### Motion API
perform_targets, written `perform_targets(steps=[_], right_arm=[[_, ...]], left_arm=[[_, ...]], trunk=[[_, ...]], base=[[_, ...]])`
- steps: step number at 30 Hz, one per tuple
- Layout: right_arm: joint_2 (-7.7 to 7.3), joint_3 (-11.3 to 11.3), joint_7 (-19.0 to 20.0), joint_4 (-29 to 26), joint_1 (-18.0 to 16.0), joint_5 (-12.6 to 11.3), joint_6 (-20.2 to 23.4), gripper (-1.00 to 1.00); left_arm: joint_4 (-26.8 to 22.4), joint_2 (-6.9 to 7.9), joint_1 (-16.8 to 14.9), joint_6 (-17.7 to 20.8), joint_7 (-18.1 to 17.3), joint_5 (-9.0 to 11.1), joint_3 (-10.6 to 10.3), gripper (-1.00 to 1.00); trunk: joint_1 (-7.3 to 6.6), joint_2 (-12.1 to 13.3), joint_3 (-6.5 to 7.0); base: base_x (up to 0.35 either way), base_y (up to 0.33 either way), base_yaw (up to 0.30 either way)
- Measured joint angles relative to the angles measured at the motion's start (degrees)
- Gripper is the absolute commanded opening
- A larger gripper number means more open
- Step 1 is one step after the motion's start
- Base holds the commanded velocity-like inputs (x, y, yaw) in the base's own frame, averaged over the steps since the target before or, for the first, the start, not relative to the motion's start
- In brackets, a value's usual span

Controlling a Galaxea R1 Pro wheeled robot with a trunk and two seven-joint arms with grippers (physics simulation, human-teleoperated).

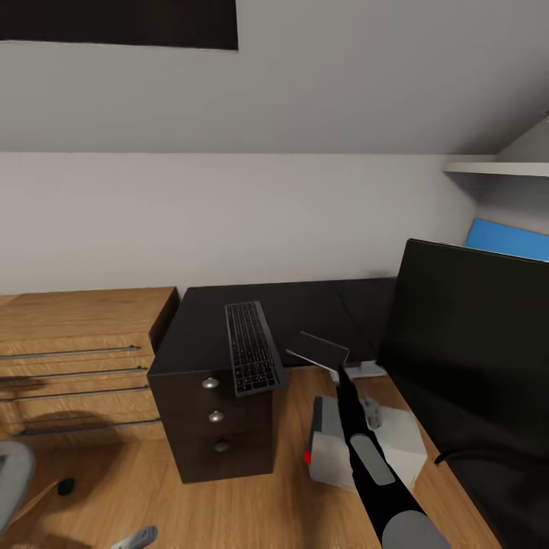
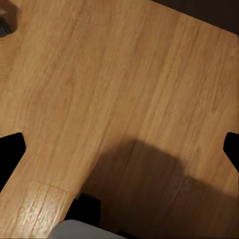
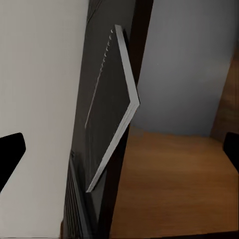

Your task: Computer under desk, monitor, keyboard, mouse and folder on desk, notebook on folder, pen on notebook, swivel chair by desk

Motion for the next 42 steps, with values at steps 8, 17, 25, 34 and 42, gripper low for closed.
perform_targets(steps=[8,17,25,34,42], right_arm=[[0.0,0.0,0.0,0.0,0.0,0.0,0.1,1.0],[0.0,0.1,0.0,0.1,0.0,0.0,0.1,1.0],[0.0,0.2,-0.1,0.5,0.0,0.0,0.2,1.0],[-0.24,0.4,-0.2,7.4,0.0,0.7,0.2,1.0],[-2.36,0.5,-0.3,14.7,0.0,8.8,0.0,1.0]], left_arm=[[0.0,0.0,0.0,0.0,0.0,0.0,0.0,1.0],[0.0,-0.07,0.0,0.0,0.0,0.0,0.0,1.0],[2.8,0.12,0.0,-0.1,0.1,0.0,0.0,1.0],[6.5,0.1,0.0,-4.3,0.1,0.0,0.0,1.0],[7.8,0.04,0.0,-9.6,0.2,0.0,0.0,1.0]], trunk=[[-0.01,0.0,0.0],[-1.12,2.0,0.89],[-2.88,5.2,2.33],[-4.86,8.8,3.94],[-6.61,12.0,5.38]], base=[[-0.248,0.0,0.0],[-0.025,0.0,0.0],[-0.001,0.0,0.0],[0.0,0.0,0.0],[0.0,0.0,0.0]])
